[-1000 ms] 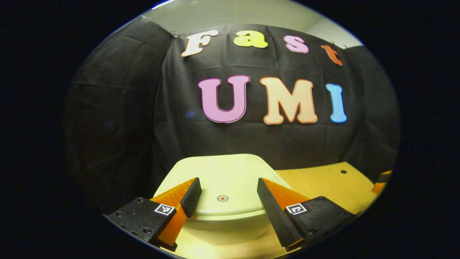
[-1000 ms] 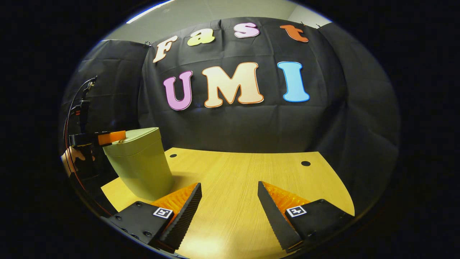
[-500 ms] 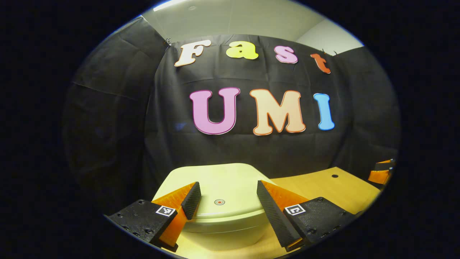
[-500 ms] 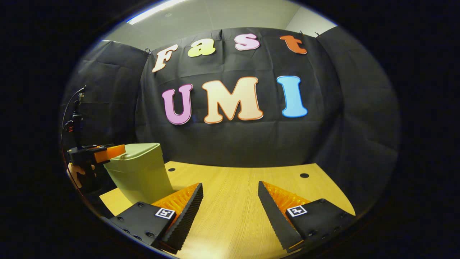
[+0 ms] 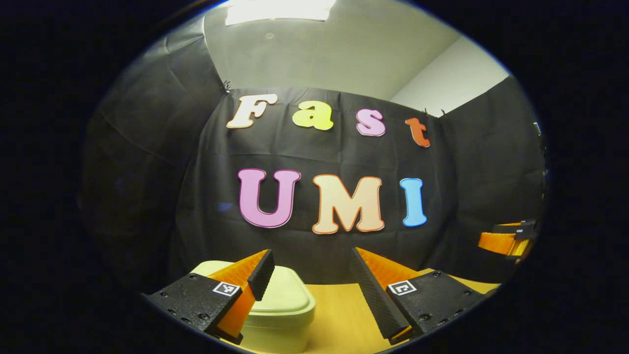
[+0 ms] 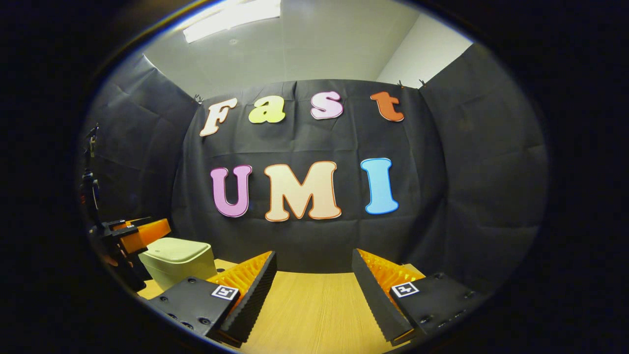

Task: Press the lid of the desktop garbage bin to open it, pick up the crumpled paper on the desktop and throw it into the bin, then pick up the pop can on the desktop and drop it into the bin, and finally close the garbage bin lid.

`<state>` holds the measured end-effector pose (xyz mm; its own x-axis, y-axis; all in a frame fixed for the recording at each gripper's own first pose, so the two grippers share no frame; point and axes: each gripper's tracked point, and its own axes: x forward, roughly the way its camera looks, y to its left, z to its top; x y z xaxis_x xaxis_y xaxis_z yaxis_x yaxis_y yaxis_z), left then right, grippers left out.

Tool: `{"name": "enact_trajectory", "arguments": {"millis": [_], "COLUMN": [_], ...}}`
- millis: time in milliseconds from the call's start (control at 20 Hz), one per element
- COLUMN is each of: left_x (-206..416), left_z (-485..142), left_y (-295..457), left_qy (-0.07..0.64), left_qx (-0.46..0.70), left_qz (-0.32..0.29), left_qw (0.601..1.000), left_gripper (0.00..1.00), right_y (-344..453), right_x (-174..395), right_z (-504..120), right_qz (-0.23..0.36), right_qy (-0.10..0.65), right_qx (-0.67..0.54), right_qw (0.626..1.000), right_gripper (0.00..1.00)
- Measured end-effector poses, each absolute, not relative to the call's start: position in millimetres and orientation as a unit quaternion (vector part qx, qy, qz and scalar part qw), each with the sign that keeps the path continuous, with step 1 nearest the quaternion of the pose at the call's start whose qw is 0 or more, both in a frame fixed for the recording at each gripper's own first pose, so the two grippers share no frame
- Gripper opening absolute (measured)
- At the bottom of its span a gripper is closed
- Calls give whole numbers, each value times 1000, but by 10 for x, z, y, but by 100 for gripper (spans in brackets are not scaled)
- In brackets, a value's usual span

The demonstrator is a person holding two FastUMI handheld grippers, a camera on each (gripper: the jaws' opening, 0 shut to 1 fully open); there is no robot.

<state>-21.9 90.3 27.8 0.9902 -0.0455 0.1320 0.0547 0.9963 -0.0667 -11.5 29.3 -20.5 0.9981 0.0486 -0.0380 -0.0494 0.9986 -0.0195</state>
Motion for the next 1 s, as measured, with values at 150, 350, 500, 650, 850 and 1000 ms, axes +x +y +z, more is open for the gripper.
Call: {"name": "enact_trajectory", "arguments": {"millis": [150, 350, 500, 650, 850, 1000], "left_x": [-350, -427, -441, -468, -476, -473], "left_z": [362, 366, 432, 511, 552, 488], "left_y": [566, -19, -243, -340, -359, -359], "left_qy": [-73, -50, -45, -54, -62, -50], "left_qx": [-28, -22, -18, -11, 3, 1], "left_qz": [-19, -58, -74, -75, -74, -77], "left_qw": [997, 997, 996, 996, 995, 996], "left_gripper": [92, 92, 93, 93, 95, 95], "right_y": [123, -61, -247, -342, -306, -247], "right_x": [-199, -265, -280, -310, -338, -343], "right_z": [-78, 27, 69, 120, 96, 131], "right_qz": [26, 34, 28, 23, 29, 34], "right_qy": [8, 2, 0, -6, -3, -7], "right_qx": [-13, -7, 3, 10, -1, -5], "right_qw": [1000, 999, 1000, 1000, 1000, 999], "right_gripper": [96, 96, 96, 96, 97, 97]}}
